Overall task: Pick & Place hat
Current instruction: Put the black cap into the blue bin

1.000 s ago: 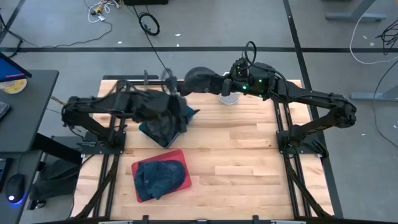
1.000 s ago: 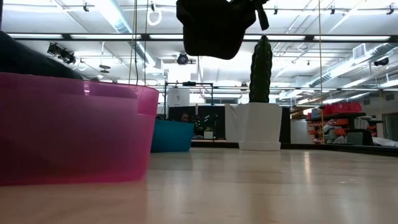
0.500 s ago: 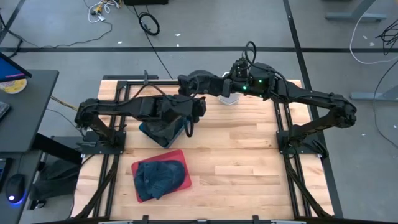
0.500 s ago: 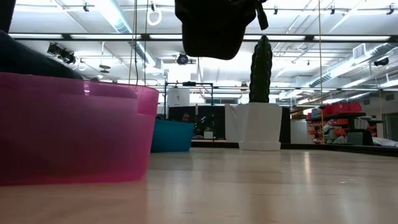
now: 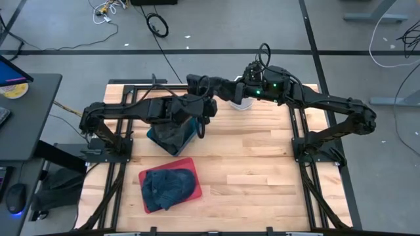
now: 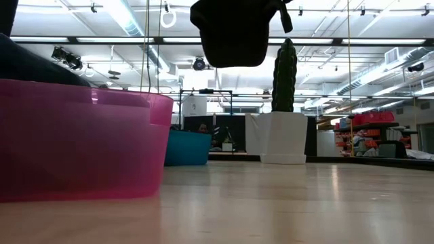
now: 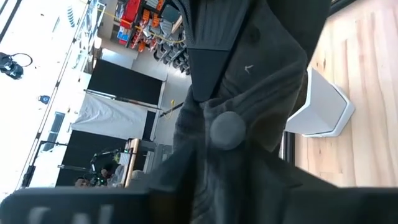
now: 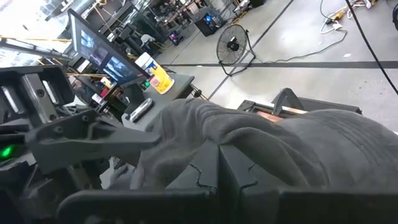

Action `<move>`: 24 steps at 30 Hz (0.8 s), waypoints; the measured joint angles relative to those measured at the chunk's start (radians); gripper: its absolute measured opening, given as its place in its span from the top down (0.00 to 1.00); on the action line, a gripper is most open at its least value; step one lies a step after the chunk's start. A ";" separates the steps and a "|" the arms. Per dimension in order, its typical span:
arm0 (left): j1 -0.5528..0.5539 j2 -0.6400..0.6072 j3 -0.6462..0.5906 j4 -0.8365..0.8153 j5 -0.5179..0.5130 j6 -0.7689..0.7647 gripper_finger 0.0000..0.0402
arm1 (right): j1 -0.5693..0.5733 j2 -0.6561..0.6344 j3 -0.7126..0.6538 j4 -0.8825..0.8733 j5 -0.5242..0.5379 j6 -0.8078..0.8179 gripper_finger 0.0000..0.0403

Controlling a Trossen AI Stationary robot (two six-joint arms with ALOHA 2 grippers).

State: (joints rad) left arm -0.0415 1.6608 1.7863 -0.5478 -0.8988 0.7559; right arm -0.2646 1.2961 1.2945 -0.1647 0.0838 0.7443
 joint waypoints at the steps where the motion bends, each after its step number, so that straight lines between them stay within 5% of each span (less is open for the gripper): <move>1: 0.002 0.000 0.000 0.001 0.000 0.000 0.73 | 0.000 0.000 0.000 0.000 -0.005 0.000 1.00; 6: 0.006 0.000 0.000 0.001 0.000 -0.003 0.96 | 0.000 0.000 0.000 -0.001 -0.014 0.011 1.00; 15: 0.005 -0.004 0.000 -0.001 -0.033 -0.003 0.98 | -0.001 0.000 0.000 0.004 -0.084 0.013 0.98; 24: 0.005 -0.047 0.000 -0.021 -0.103 0.000 0.98 | 0.000 0.000 0.001 0.019 -0.227 0.007 0.64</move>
State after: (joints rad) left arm -0.0364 1.6137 1.7863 -0.5683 -1.0016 0.7559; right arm -0.2648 1.2958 1.2957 -0.1459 -0.1428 0.7511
